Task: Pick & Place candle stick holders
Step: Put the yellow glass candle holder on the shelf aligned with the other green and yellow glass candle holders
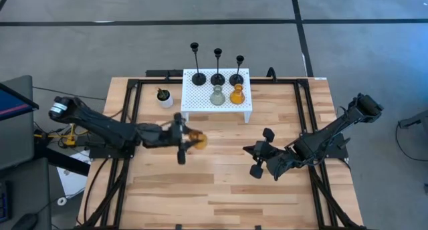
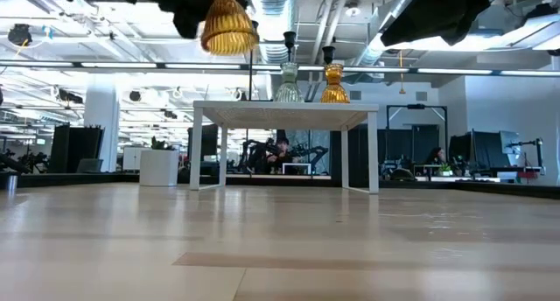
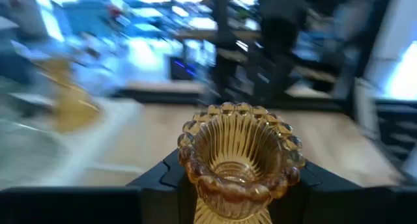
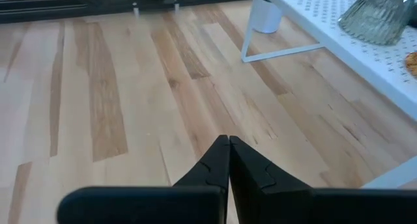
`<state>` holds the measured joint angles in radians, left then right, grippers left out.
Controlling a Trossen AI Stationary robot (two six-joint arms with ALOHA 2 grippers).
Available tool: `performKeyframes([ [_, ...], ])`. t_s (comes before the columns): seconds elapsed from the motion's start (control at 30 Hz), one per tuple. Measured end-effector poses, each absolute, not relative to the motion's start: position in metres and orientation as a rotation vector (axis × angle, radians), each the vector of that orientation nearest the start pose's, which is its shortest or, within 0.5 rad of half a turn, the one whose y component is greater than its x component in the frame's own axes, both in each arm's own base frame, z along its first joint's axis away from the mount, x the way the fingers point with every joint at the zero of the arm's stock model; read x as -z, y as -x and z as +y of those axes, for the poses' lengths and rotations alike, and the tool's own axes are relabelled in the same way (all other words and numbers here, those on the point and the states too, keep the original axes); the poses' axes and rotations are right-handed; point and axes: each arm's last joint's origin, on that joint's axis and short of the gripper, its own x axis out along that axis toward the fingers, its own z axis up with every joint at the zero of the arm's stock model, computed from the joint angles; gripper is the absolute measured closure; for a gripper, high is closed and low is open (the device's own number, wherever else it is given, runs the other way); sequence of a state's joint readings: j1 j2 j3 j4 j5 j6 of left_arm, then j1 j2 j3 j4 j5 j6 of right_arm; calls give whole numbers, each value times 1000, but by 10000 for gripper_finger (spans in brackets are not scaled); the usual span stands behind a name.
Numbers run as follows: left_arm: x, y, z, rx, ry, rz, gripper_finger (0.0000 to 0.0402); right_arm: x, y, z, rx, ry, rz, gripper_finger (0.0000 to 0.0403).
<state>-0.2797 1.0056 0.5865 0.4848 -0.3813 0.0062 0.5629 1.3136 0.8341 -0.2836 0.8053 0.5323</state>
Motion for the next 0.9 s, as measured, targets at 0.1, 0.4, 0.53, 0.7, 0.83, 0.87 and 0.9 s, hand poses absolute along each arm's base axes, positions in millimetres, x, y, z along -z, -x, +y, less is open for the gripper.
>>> performKeyframes([
  [0.1,-299,-205,-39,-245,-28,-108,257,-238,-232,122,356,-38,517,403],
  [0.4,-310,-198,0,-573,-43,-154,271,-238,-231,124,346,-38,519,403],
  [0.53,-307,-201,17,-646,-47,-143,249,-238,-231,124,346,-38,519,403],
  [0.7,-304,-210,34,-636,-11,-176,269,-238,-231,124,346,-38,519,403],
  [0.83,-300,-219,47,-611,-5,-206,273,-238,-231,124,346,-38,519,403],
  [0.87,-298,-221,50,-609,-7,-206,272,-238,-231,124,346,-38,519,403],
  [0.9,-295,-223,53,-617,1,-204,269,-238,-231,124,345,-38,519,403],
])
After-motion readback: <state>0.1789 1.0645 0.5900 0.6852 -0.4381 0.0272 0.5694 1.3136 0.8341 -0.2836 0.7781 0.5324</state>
